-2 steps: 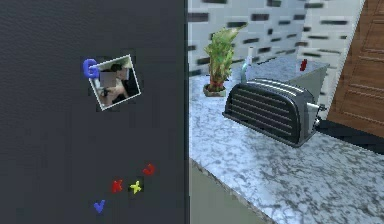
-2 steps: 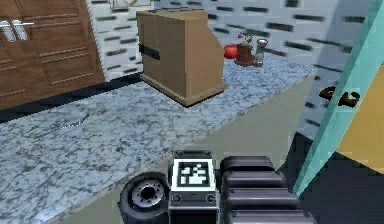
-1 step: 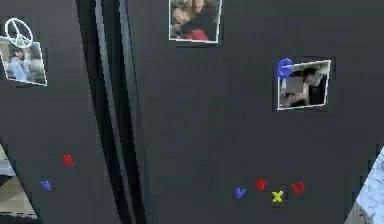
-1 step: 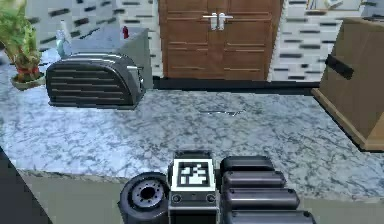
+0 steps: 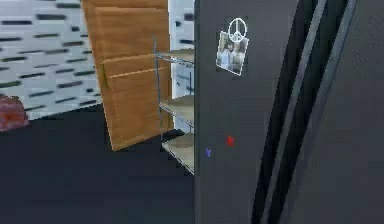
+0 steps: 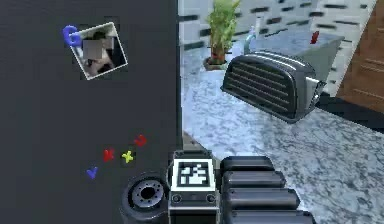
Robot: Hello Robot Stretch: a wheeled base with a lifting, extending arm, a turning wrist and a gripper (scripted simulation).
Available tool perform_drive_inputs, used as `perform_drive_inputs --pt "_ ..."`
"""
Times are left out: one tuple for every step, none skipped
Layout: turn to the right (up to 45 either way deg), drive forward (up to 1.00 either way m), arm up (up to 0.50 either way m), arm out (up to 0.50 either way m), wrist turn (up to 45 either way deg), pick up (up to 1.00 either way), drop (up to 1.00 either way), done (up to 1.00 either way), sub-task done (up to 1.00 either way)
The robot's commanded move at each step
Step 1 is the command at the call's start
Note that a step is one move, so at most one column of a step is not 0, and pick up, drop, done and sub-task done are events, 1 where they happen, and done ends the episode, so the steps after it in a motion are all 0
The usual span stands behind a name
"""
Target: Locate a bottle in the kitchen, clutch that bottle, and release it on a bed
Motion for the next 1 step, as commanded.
perform_drive_inputs --pt "-45.0 0.0 0.0 0.0 0.0 0.0 0.0 0.0 0.0"
